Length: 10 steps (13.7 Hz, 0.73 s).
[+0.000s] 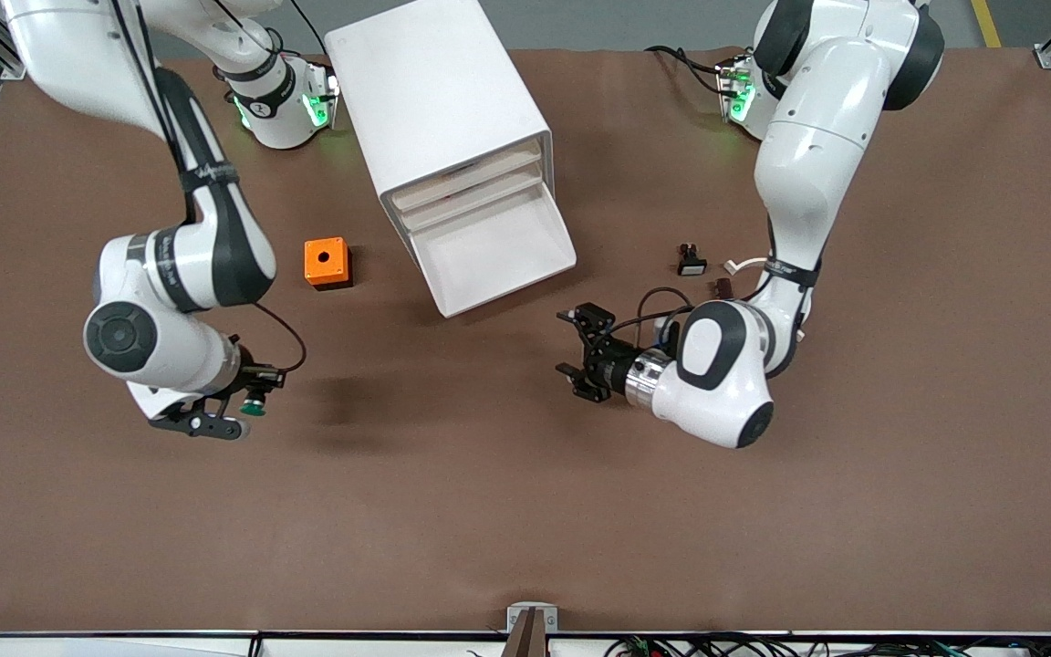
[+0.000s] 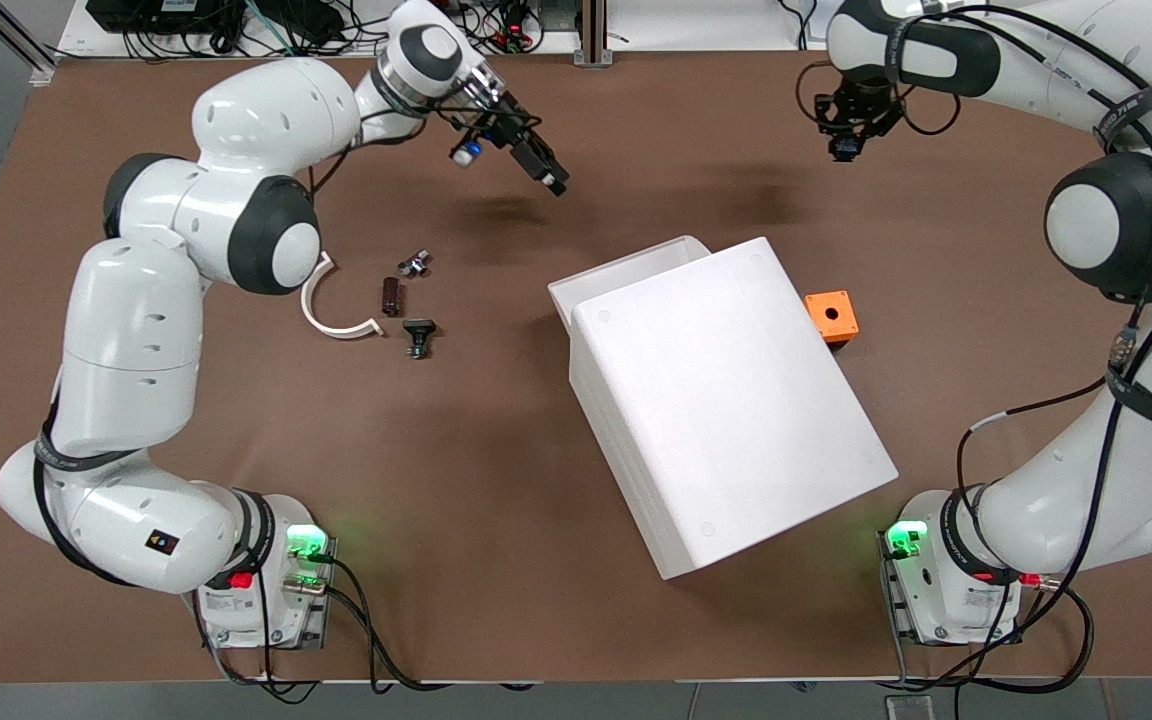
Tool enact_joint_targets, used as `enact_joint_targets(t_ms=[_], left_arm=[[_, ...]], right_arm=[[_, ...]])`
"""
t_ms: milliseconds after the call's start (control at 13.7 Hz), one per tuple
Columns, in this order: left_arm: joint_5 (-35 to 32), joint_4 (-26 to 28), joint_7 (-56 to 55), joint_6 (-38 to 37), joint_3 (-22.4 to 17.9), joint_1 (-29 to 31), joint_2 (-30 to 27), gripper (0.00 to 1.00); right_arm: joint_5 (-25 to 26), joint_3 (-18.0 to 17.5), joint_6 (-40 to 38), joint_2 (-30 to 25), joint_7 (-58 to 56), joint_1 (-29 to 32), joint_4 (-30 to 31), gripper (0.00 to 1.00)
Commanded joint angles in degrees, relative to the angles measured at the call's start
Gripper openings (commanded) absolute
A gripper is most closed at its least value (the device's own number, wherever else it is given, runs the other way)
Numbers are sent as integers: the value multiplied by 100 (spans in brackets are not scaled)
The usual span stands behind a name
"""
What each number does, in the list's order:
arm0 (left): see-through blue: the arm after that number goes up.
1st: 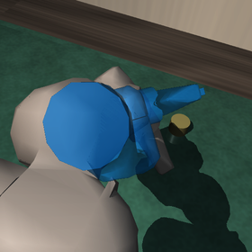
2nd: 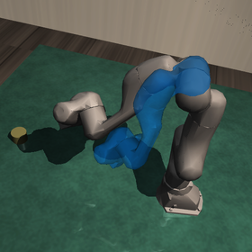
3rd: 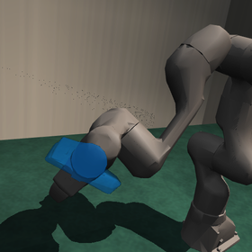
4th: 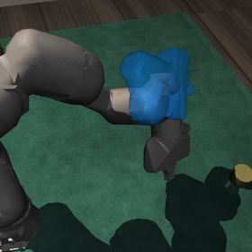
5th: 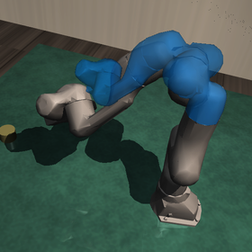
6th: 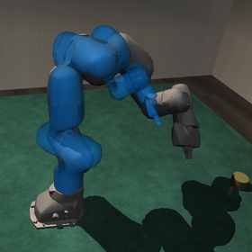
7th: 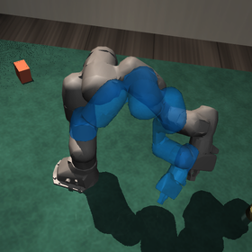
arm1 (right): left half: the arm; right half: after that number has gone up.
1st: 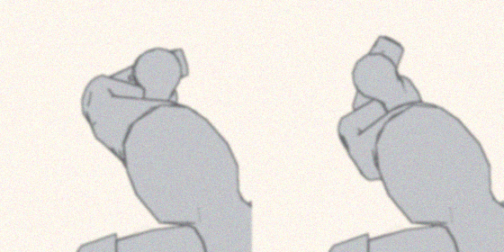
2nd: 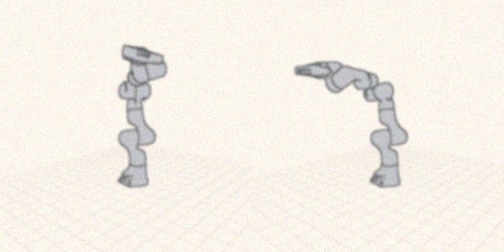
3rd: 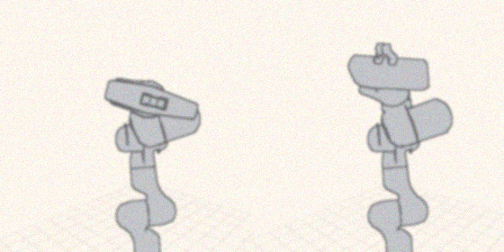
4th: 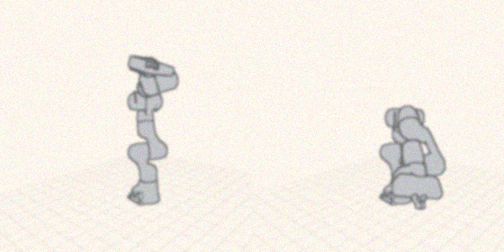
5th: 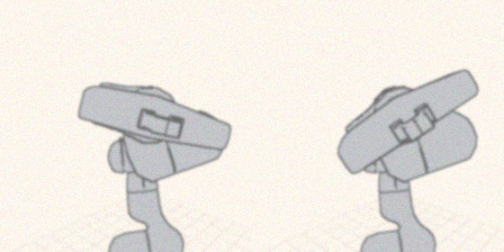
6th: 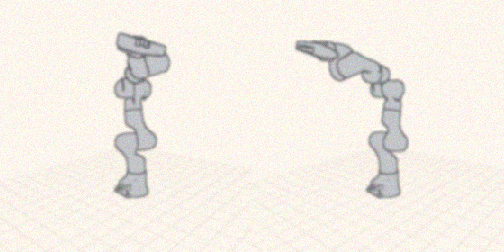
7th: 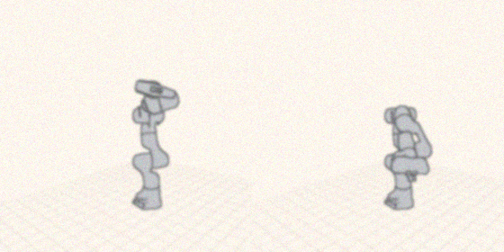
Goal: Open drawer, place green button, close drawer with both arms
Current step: 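Carry the green button with the right gripper over the open drawer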
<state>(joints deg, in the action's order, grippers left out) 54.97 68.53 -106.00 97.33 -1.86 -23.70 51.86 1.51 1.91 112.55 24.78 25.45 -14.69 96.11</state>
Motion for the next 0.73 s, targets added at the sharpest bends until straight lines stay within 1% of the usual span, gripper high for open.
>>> enact_joint_targets(t_ms=[0, 146, 292, 438, 510, 656], left_arm=[[-257, 73, 448, -91, -463, -56, -551, 100], [-976, 73, 492, -249, -438, -21, -895, 100], [-1321, 73, 527, -311, -481, 5, -1369, 100], [-1846, 91, 1200, -329, -464, 58, -1686, 100], [-2163, 100, 1431, -338, -464, 58, -1827, 100], [-2866, 108, 1826, -338, -429, 32, -2047, 100]], right_arm=[[60, 29, -355, -297, 1256, -637, 119, 14], [77, 38, -523, -368, 2276, -1200, 119, 14], [51, 29, -559, -359, 3453, -1798, 119, 14], [-19, 20, -489, -316, 4534, -2299, 101, 13], [-237, 20, -436, -307, 4966, -2458, 40, 13], [-922, 29, -182, -298, 5678, -2678, 31, 13]])
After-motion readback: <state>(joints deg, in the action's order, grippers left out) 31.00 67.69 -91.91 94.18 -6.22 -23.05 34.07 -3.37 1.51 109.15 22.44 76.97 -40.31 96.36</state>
